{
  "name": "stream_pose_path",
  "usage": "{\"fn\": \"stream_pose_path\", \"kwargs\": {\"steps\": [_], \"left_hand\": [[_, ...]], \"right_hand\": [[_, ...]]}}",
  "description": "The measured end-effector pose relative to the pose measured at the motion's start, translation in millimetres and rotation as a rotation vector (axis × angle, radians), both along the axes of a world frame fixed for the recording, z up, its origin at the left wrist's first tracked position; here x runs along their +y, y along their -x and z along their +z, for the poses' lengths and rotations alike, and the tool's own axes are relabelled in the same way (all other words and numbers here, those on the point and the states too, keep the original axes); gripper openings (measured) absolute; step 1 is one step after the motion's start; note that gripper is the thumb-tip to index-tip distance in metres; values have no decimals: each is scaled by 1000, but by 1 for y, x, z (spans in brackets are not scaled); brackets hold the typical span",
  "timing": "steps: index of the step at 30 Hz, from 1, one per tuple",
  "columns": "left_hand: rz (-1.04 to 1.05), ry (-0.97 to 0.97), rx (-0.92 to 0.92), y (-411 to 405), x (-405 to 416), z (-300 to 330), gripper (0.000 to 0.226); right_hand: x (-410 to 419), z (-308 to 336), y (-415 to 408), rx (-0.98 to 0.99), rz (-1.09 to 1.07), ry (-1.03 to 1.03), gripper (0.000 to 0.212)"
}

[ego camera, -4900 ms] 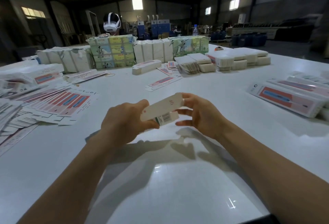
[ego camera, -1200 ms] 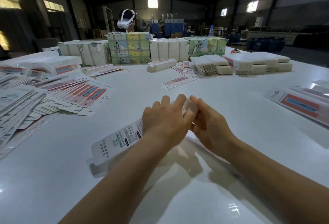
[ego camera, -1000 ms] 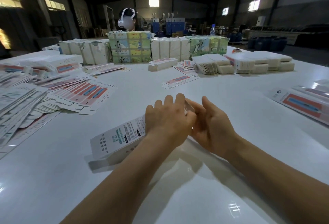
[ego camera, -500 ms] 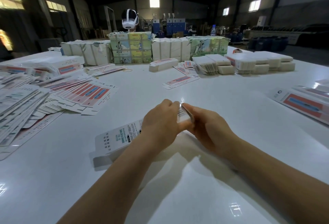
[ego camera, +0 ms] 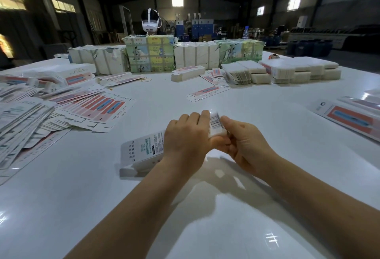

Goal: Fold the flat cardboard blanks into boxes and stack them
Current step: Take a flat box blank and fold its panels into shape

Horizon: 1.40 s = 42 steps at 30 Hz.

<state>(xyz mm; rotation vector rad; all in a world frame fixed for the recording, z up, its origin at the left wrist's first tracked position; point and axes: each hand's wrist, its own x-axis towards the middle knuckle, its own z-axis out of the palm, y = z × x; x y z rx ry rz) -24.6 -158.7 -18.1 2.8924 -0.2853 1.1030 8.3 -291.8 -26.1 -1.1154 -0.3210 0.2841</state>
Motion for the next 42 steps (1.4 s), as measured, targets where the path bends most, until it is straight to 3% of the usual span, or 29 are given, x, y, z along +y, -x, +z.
{"fn": "stream_pose_path", "kwargs": {"steps": [3,5,8,10,15,21,30,34,36,38,42], "left_hand": [[-16,-27,-56,3,1,0,84],[25,-91,-64,4,0,-1,79],[123,-237,-133,3,-5,-8,59],[145,-267,-169,2,-7,-11,51],[137,-240,-123,2,-7,-12,64],[9,-111,115,-2,-4,-12,83],[-9,-108,-41,0,-4,-12,71],[-4,-96,-61,-1,-6,-14,72],[-4,-109,-72,-2,-6,-14,72],[-4,-120,-84,-2,-6,-14,71],[1,-141,-93,-1,-9,-13,71]], "right_hand": [[-1,-1,2,-93,-2,86,23],[0,-5,4,-198,-76,252,22],[7,-12,7,-351,-201,522,29],[11,-12,8,-339,-240,566,31],[8,-10,10,-272,-235,532,29],[4,-8,5,-119,-246,377,33],[0,-4,-4,56,-107,67,34],[-1,-5,-5,75,-59,18,45],[-1,-6,-6,87,-64,17,50],[0,-5,-6,80,-101,47,39],[-3,-6,-4,-143,-318,359,32]]}}
